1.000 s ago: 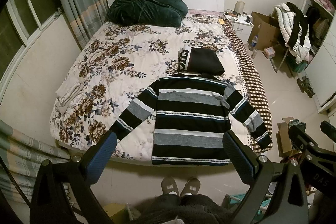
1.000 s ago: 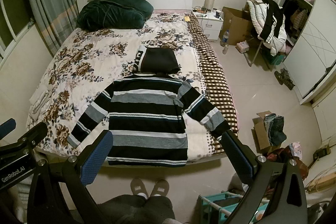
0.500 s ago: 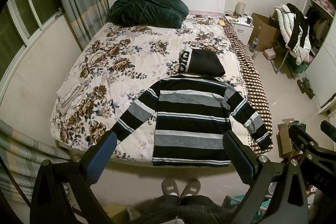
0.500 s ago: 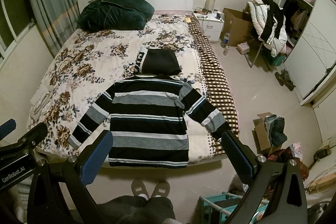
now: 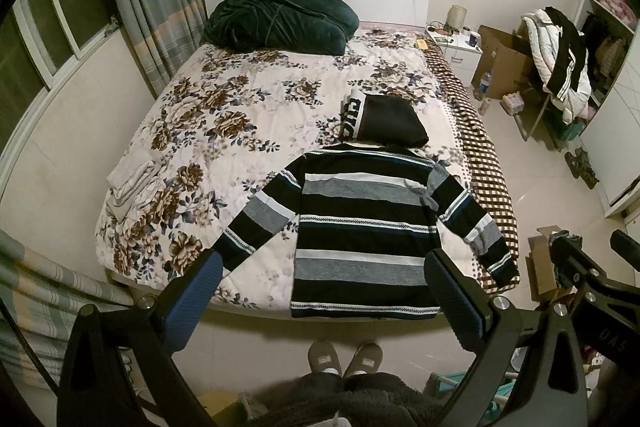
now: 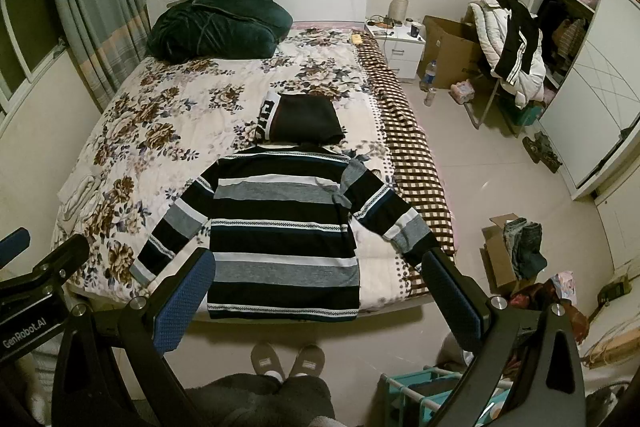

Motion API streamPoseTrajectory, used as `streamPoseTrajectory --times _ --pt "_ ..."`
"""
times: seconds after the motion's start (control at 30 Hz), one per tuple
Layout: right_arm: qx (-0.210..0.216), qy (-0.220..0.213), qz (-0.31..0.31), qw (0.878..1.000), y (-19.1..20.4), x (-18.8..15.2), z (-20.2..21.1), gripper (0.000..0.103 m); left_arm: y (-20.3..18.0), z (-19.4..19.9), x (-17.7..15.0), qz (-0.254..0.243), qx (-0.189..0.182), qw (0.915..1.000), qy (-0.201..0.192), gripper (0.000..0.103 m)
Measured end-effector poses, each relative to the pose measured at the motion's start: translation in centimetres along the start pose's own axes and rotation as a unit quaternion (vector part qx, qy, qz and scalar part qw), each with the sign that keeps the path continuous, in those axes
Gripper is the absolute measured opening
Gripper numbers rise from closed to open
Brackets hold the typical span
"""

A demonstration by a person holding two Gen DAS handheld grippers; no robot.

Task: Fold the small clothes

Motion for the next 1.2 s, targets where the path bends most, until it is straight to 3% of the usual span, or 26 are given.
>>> streamPoseTrajectory --times 0.33,0.43,0.53,0.67,0.73,0.93,1.07,1.2 --pt "0.000 -0.001 -0.002 1.000 0.0 -0.2 -0.4 0.103 -0.1 0.2 0.5 -0.001 -0.002 1.0000 -0.001 0.103" --pt "0.001 -0.003 -0.015 1.000 -0.2 0.6 0.1 0.103 -0.1 0.0 3.0 -0.013 0.002 0.9994 -0.032 0.103" --pt "0.004 0.004 -0.046 0.999 -0.3 1.9 -0.7 0.103 -0.4 -3.1 7.8 -0.034 0.008 0.9982 -0.049 0.103" --pt "0.003 0.022 -0.111 0.994 -2.9 2.4 -5.0 0.103 -1.9 -8.3 10.2 -0.045 0.023 0.9972 -0.055 0.103" --pt "-0.009 0.038 -0.154 0.987 -5.2 2.2 -8.4 0.103 -3.7 -12.7 10.9 -0.050 0.025 0.9978 -0.037 0.103" --pt "-0.025 0.077 -0.275 0.958 -15.4 -1.9 -21.8 0.103 -9.5 -24.0 9.5 -0.073 0.033 0.9959 0.041 0.103" --pt "-0.012 0.105 -0.370 0.923 -21.8 -5.6 -31.4 0.103 -13.1 -30.8 6.7 -0.083 0.040 0.9915 0.092 0.103" --pt "0.018 0.126 -0.461 0.878 -27.9 -10.1 -41.9 0.103 -16.8 -37.4 4.8 -0.100 0.054 0.9847 0.133 0.103"
Point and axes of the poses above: each gripper's, at about its wrist camera, not at the fingertips, and z roughly against the way its jaws point, y to its left, x to its top, the point moved 3 cm from there along -z, roughly the way its jaws point, and after that the axes turned 6 degrees about y, right-handed, at the moved point
